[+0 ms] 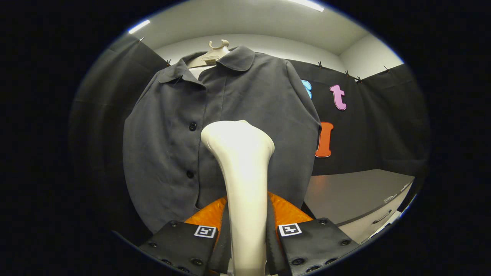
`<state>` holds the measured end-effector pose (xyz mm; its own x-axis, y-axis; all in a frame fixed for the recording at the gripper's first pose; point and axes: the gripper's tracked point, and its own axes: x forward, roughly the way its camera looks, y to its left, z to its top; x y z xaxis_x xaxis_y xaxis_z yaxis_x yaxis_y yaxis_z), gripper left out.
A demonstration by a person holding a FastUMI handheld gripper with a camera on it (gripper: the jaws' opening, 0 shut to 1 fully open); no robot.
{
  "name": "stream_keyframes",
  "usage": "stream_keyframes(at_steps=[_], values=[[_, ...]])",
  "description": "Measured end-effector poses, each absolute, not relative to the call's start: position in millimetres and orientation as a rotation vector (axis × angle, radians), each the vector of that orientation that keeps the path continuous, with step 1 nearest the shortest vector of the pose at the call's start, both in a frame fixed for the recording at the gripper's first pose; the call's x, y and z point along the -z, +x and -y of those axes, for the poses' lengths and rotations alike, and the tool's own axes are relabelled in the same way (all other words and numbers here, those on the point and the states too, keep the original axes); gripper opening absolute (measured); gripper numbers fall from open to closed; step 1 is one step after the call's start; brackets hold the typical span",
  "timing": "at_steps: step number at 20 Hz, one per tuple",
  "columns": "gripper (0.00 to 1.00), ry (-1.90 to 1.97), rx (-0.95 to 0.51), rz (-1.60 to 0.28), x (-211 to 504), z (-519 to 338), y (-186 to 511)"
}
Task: Iron the clothes twice with a garment steamer, once on the left side and once on the right side.
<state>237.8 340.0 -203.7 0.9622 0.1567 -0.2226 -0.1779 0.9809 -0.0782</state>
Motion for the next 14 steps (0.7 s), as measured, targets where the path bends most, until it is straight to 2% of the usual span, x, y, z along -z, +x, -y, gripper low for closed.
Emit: stream_keyframes(at_steps=[14], values=[[0.45,-0.093,-0.16,-0.287,249,-336,220]])
